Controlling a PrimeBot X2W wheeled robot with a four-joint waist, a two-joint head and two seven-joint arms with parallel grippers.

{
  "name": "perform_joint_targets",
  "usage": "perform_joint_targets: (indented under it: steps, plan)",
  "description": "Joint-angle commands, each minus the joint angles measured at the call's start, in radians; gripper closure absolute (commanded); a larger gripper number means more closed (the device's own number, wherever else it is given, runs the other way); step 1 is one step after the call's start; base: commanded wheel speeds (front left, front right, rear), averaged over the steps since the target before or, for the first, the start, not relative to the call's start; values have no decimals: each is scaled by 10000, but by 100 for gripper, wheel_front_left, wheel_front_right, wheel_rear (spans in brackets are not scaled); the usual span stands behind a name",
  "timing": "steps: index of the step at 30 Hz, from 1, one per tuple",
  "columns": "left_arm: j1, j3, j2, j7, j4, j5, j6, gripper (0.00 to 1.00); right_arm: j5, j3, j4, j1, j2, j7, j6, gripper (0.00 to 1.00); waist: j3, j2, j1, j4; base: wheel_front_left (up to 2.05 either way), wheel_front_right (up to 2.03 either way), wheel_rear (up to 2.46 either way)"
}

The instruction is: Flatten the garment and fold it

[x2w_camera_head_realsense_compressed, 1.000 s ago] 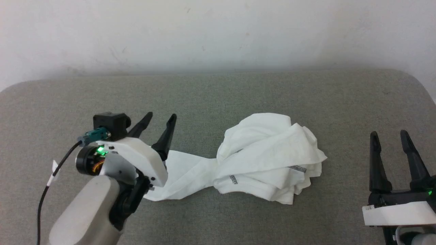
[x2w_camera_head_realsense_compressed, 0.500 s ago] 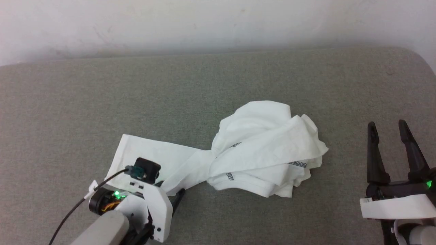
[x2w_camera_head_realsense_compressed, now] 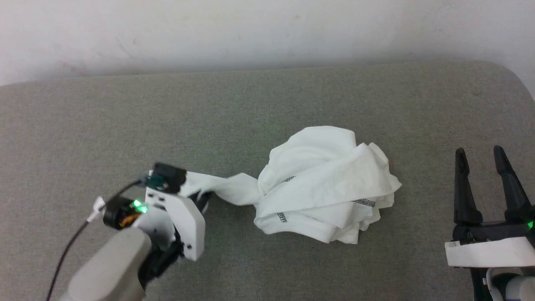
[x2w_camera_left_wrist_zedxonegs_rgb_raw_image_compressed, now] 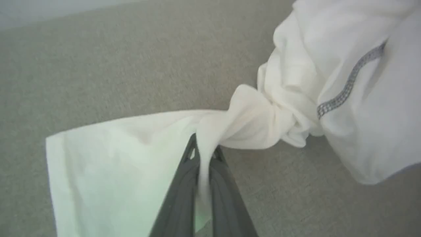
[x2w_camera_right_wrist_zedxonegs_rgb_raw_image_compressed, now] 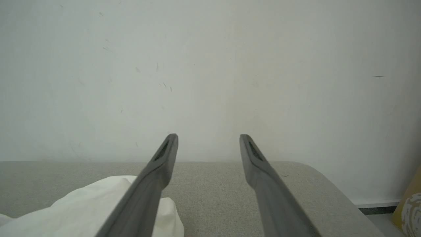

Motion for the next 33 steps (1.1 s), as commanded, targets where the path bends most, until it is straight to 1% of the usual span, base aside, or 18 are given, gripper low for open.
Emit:
perform_joint_targets:
  steps: [1,2,5,8,10,12,14,16,17,19,24,25,26,27,28,31,33]
  plan:
    - [-392,318,170,-161,-321,-131,109,100,40,7,-14,24,22,-15,-7,0,-31,0,-1,51,0,0,0]
    - [-520,602,343,-246,-710,-207,234,100,70,7,-10,47,22,-21,-7,0,-38,0,-1,75,0,0,0]
    - [-905,1415,1195,-282,-1824,-187,685,100,186,62,23,95,22,-38,-7,0,-8,0,-1,133,0,0,0]
    - [-1064,2254,2071,-224,-2657,-99,1351,100,256,101,68,86,22,-60,-7,0,52,0,-1,165,0,0,0]
    - [-988,2849,2614,-345,-2877,-30,1835,100,285,124,75,48,22,-75,-7,0,135,0,-1,152,0,0,0]
    - [-805,3400,3091,-716,-2769,179,2343,100,303,143,75,-7,22,-89,-7,0,252,0,-1,126,0,0,0]
    - [-529,3820,3350,-1159,-2351,261,2681,100,281,140,77,-62,22,-98,-7,0,384,0,-1,101,0,0,0]
    - [-174,3923,3456,-1347,-1771,241,2743,100,242,146,68,-115,22,-105,-7,0,512,0,-1,62,0,0,0]
    - [-18,3941,3374,-1365,-1513,116,2732,100,221,141,56,-134,22,-107,-7,0,584,0,-1,52,0,0,0]
    - [242,3835,3151,-1254,-995,-114,2635,100,176,117,29,-173,22,-110,-7,0,728,0,-1,56,0,0,0]
    - [330,3566,2370,-1125,284,-530,2459,100,101,143,42,-376,22,-116,-7,0,1017,0,-1,78,0,0,0]
    - [285,3529,2231,-1137,521,-584,2416,95,89,146,50,-411,22,-116,-7,0,1039,0,-1,89,0,0,0]
    - [216,3523,2104,-1172,745,-638,2394,71,77,145,58,-439,22,-117,-7,0,1056,0,-1,103,0,0,0]
    - [129,3531,1999,-1236,941,-678,2372,36,65,143,67,-464,22,-118,-7,0,1069,0,-1,118,0,0,0]
    - [31,3519,1934,-1322,1099,-678,2318,0,54,143,80,-486,22,-118,-7,0,1072,0,-1,132,0,0,0]
    - [-350,3563,1828,-1628,1316,-712,2079,0,28,122,141,-520,22,-119,-7,0,991,0,-1,202,0,0,0]
    - [-611,3532,1892,-1780,1253,-638,1884,0,33,99,187,-504,22,-121,-7,0,869,0,-1,272,0,0,0]
